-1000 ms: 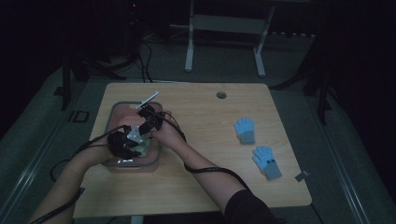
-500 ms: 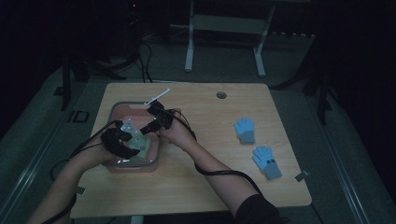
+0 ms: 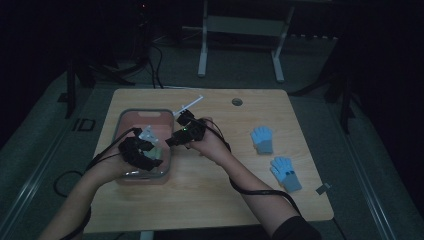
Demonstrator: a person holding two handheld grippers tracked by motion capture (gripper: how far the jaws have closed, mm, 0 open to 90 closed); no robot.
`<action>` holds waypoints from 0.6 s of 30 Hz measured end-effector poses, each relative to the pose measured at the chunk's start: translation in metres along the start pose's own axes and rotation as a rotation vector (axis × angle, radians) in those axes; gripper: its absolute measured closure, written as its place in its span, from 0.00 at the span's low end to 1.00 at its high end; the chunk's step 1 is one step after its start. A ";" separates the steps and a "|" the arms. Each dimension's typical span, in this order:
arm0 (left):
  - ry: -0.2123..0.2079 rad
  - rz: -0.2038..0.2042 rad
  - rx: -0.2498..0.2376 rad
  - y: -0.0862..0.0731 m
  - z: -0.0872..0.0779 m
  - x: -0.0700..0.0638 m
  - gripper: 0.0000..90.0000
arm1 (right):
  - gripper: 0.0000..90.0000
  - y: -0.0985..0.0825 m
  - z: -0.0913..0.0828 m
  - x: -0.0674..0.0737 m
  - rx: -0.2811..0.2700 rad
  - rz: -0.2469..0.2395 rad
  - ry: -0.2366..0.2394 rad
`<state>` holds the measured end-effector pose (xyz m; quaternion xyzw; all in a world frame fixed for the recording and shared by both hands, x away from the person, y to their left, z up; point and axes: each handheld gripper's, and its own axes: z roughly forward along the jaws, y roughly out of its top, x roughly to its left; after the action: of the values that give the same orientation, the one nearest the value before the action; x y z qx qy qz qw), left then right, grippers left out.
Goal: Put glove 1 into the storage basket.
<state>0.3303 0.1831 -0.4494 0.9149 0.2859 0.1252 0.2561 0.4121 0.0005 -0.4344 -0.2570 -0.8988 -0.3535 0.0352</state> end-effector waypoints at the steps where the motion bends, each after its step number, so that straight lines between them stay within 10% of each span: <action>1: -0.002 0.008 -0.002 0.003 0.000 -0.003 0.40 | 0.59 -0.003 -0.003 -0.001 -0.003 -0.003 -0.004; 18: -0.126 0.056 -0.041 0.053 0.015 -0.051 0.06 | 0.58 -0.050 -0.059 -0.028 -0.052 0.000 -0.073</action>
<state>0.3195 0.1097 -0.4379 0.9230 0.2410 0.0806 0.2888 0.4051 -0.0813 -0.4275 -0.2705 -0.8899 -0.3672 -0.0044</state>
